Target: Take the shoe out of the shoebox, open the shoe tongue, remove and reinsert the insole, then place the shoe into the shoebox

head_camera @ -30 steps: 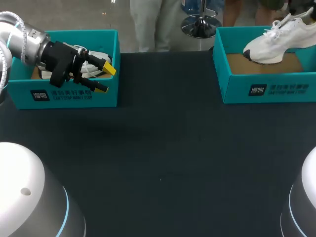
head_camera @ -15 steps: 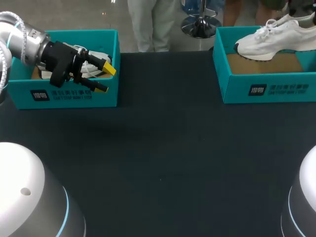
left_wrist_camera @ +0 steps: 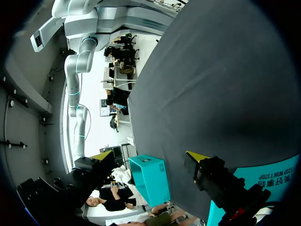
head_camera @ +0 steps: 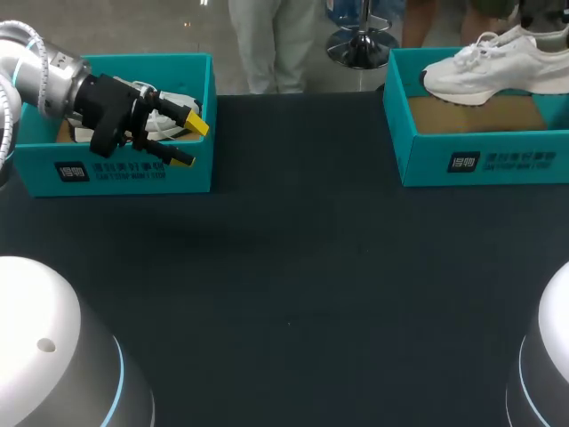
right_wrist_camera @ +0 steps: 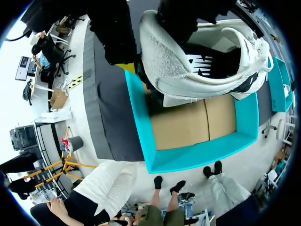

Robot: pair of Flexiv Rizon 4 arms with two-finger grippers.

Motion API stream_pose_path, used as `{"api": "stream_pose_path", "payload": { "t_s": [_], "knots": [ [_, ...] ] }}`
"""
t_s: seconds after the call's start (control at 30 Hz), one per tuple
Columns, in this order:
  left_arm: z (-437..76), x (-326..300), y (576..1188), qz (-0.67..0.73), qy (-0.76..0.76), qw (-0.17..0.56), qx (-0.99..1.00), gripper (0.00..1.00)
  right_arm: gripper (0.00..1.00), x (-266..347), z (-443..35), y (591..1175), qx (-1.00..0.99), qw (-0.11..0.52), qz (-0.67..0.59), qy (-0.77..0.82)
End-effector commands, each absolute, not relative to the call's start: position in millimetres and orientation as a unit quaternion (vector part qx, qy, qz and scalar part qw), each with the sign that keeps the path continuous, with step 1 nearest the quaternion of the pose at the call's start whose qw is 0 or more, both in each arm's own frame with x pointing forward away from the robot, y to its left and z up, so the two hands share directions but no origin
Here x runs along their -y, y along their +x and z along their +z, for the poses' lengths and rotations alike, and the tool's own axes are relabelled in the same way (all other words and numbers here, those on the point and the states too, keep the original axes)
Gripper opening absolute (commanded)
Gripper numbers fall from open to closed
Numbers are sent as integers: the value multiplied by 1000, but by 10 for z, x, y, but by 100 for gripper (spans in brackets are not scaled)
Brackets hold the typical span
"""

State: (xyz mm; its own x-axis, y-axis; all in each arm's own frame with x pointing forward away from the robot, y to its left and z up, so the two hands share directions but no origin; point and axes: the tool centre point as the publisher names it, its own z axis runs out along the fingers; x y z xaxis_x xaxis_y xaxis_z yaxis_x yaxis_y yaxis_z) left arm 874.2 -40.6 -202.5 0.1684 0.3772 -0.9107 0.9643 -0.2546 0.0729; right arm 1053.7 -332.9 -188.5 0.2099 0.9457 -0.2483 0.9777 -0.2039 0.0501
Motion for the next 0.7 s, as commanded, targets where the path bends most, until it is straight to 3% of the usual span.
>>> {"api": "stream_pose_path", "payload": {
  "t_s": [0.03,0.5,0.7],
  "knots": [
    [-2024,405,8742,-412,677,355,-496,100,0,3330,-1865,10554,-623,97,-82,772],
    [-2024,405,8742,-412,677,355,-496,100,0,3330,-1865,10554,-623,97,-82,772],
    [-2024,405,8742,-412,677,355,-496,100,0,3352,-1946,10547,-600,127,-55,788]
  ]
}}
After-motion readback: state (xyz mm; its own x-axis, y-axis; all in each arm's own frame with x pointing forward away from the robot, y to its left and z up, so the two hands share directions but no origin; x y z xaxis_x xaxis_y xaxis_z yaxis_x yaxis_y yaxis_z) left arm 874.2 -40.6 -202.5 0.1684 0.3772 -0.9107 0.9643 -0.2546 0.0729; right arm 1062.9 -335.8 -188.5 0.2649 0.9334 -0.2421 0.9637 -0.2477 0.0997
